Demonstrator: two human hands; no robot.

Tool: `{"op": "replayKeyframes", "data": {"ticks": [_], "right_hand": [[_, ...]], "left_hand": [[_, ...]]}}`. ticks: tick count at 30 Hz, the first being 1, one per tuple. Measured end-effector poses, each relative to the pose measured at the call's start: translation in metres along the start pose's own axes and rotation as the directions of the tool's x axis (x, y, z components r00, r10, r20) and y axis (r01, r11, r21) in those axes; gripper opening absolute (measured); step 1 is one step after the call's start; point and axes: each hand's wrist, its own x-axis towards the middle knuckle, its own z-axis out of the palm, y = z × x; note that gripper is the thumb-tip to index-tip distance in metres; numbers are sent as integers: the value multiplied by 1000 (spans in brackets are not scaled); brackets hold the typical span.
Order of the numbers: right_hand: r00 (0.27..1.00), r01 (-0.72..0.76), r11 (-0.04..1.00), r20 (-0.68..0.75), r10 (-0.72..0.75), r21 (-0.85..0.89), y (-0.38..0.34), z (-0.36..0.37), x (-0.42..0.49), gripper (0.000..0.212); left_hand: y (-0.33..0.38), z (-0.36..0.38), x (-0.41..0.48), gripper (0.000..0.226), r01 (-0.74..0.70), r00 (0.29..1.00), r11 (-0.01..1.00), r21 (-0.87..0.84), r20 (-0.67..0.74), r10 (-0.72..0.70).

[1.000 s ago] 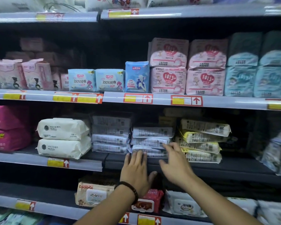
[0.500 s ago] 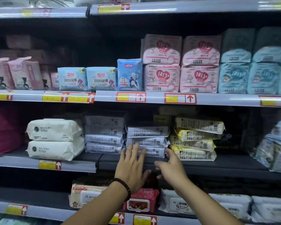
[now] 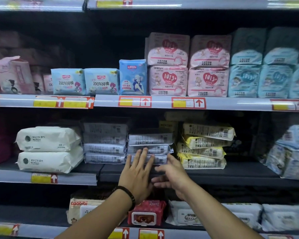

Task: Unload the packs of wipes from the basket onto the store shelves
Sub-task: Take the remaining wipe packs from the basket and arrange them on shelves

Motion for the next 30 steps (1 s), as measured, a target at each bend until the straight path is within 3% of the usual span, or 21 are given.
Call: {"op": "replayKeyframes", "data": {"ticks": [3,5,9,17,22,27,30], "right_hand": [[987,63,993,-145,-77,-96,-4,-7,4,74],[971,123,973,-180,-158,-194,-11,-8,6,75],[974,141,965,-142,-174,-221,-20,-6,12,94],[983,111,991,-139,-121,-76,-15,-8,16,97],[996,83,996,-47,-81,44,-14,1,16,100],[996,89,996,11,-89,-5,-15,13,20,95],[996,86,994,8,-86,-72,-15,11,21,93]], "left_hand": [[-2,-1,1,83,0,994,1000,-28,-109,-3],[-4,-1,4,86,29,988,997,-65,-149,-38],[-10,0,10,91,89,983,993,-72,-156,-99],[-19,0,13,83,82,989,996,-48,-122,-87],[-14,0,18,80,66,991,997,-44,-115,-70],[-22,-4,17,90,87,995,996,2,-54,-87],[-23,-7,17,85,97,995,995,23,-29,-96]]}}
